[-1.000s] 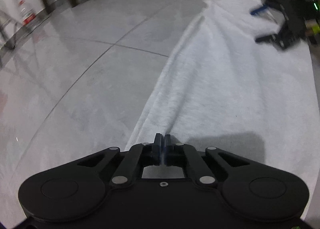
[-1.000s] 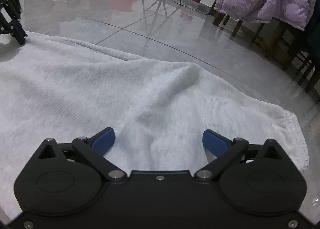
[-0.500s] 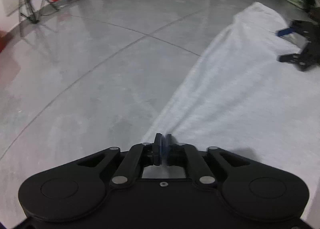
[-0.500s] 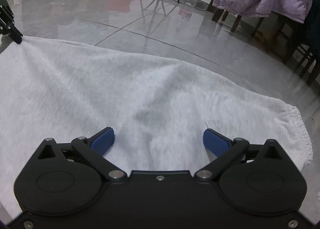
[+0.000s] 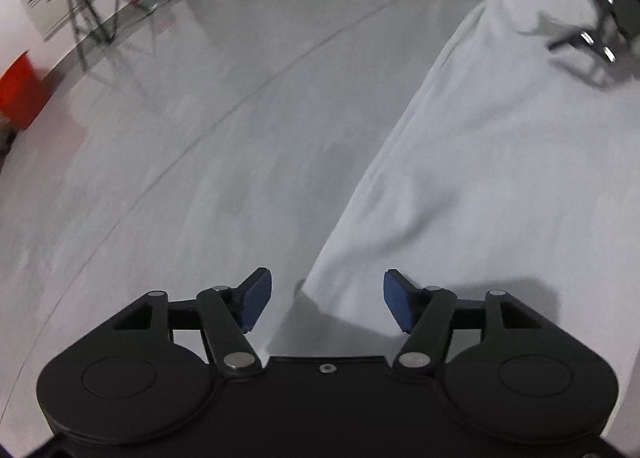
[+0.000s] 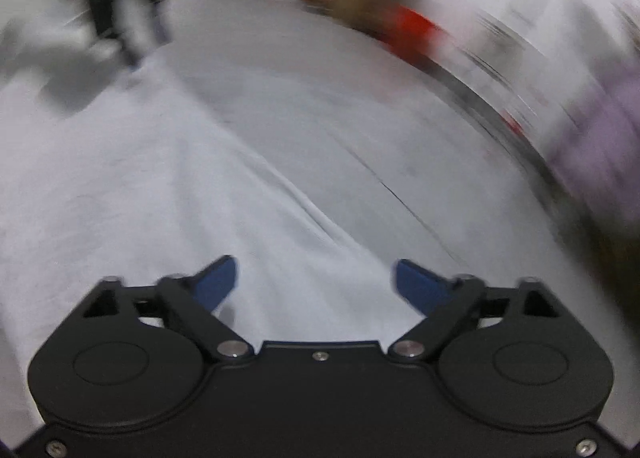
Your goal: Fold clothes
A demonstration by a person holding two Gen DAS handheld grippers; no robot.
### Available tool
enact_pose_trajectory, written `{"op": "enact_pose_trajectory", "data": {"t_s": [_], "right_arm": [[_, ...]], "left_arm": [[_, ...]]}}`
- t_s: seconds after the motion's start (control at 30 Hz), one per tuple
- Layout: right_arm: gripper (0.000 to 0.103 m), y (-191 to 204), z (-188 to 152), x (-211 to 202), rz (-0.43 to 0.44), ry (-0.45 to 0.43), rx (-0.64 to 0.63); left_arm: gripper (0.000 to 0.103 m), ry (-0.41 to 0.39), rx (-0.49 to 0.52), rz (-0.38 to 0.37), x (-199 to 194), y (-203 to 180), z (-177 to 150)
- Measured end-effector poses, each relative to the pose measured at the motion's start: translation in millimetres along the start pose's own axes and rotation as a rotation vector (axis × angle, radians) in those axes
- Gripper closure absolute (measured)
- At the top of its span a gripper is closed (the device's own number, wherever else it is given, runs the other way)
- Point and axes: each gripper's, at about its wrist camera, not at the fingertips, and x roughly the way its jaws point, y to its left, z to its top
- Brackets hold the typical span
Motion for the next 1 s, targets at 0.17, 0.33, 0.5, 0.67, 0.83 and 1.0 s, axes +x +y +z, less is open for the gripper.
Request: {"op": "enact_pose_trajectory", "data": {"t_s": [0.17, 0.33, 0.5, 0.67, 0.83, 1.0], "right_arm": [[0.037, -5.1, 55.4, 73.8, 0.209, 0.050, -0.121], [0.081, -17.3, 63.2, 97.3, 0.357, 0.150, -0.084], [0.097, -32.9, 64.2, 101.1, 0.448, 0.183, 0.030], [0.098, -39.7, 64.3, 100.3, 0.323, 0.093, 0.087], [0.093, -12.5, 60.7, 119.3, 0.225, 0.110, -0.020], [0.029, -8.0, 62.4, 101.6, 0.142, 0.043, -0.020]], "left_arm": [[0.041, 0.008, -0.014, 0.019, -8.2, 4.8, -22.4], [0.036, -0.017, -0.068, 0.035, -19.4, 11.7, -40.4], [0.032, -0.036, -0.077, 0.044, -24.7, 14.1, -44.2], [0.030, -0.034, -0.067, 0.051, -29.1, 12.0, -43.1], [0.025, -0.023, -0.083, 0.081, -27.9, 8.0, -42.0], [0.025, -0.008, -0.083, 0.077, -46.5, 19.5, -46.2]]}}
